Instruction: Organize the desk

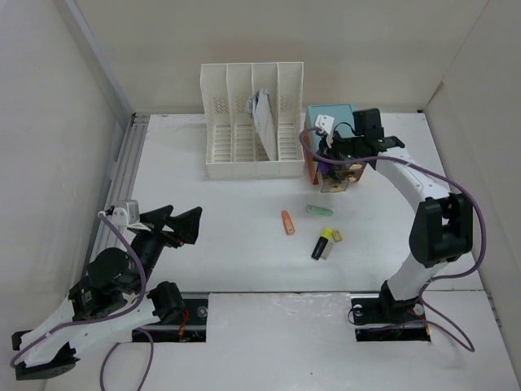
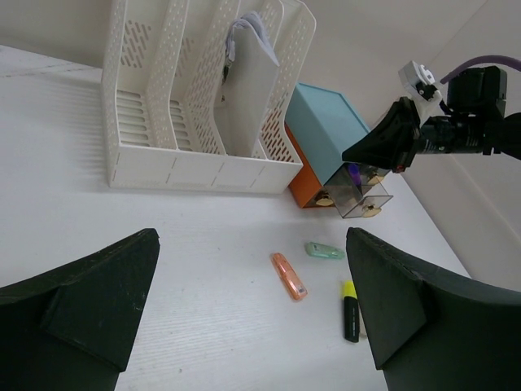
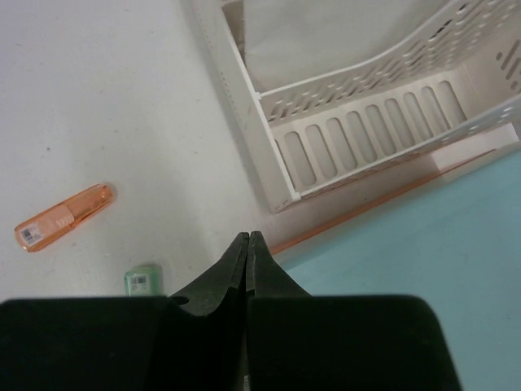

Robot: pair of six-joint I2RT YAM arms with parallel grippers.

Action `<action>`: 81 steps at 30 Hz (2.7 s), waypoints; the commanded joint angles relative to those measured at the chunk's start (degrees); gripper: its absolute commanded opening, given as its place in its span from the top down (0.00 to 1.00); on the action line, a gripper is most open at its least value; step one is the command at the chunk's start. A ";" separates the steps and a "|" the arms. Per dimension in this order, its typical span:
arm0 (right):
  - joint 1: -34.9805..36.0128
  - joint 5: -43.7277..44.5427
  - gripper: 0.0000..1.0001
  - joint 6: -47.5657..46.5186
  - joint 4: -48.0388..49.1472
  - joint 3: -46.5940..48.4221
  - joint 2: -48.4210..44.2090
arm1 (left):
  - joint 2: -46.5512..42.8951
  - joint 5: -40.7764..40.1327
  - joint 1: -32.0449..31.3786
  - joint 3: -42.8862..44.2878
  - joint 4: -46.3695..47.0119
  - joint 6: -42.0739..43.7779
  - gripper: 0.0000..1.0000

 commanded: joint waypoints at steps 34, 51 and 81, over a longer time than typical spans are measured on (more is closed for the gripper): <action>0.30 2.65 1.00 -3.52 -6.86 -6.12 -9.94 | -0.28 0.32 0.47 -0.13 1.71 0.50 0.02; 0.91 -1.65 1.00 -5.19 -10.82 -7.17 -14.41 | -0.28 0.32 0.47 -0.13 1.71 0.50 0.02; 29.20 26.30 0.50 -40.09 -21.37 -29.67 -21.98 | -0.80 0.84 0.47 -0.66 2.24 1.02 0.02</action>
